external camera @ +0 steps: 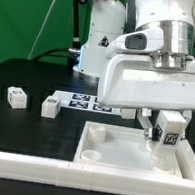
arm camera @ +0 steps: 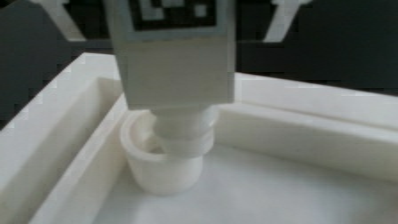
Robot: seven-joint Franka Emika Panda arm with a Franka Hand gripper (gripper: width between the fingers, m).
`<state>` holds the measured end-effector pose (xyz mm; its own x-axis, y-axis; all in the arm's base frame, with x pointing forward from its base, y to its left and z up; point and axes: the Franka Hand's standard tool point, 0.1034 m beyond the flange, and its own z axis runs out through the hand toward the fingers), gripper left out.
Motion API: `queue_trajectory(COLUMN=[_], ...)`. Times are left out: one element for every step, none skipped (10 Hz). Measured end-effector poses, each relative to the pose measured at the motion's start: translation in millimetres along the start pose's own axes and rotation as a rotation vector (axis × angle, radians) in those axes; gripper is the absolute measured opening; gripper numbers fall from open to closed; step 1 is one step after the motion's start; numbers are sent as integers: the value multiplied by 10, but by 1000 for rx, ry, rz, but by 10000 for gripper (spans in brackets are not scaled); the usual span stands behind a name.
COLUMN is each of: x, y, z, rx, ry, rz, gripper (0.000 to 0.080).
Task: Assemble one leg
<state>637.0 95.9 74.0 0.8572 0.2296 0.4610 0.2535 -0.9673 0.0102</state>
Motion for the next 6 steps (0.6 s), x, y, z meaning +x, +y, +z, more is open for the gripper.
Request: queue_trajectory(x=[-6, -3, -3, -3, -9, -35], y=[-24, -15, -15, -16, 0, 59], z=[1, 0, 0, 0, -2, -16], rx=[2, 1, 1, 1, -2, -17], ry=[1, 2, 2, 2, 6, 32], rz=[1, 2, 2, 1, -5, -18], gripper=[289, 289, 289, 290, 290, 290])
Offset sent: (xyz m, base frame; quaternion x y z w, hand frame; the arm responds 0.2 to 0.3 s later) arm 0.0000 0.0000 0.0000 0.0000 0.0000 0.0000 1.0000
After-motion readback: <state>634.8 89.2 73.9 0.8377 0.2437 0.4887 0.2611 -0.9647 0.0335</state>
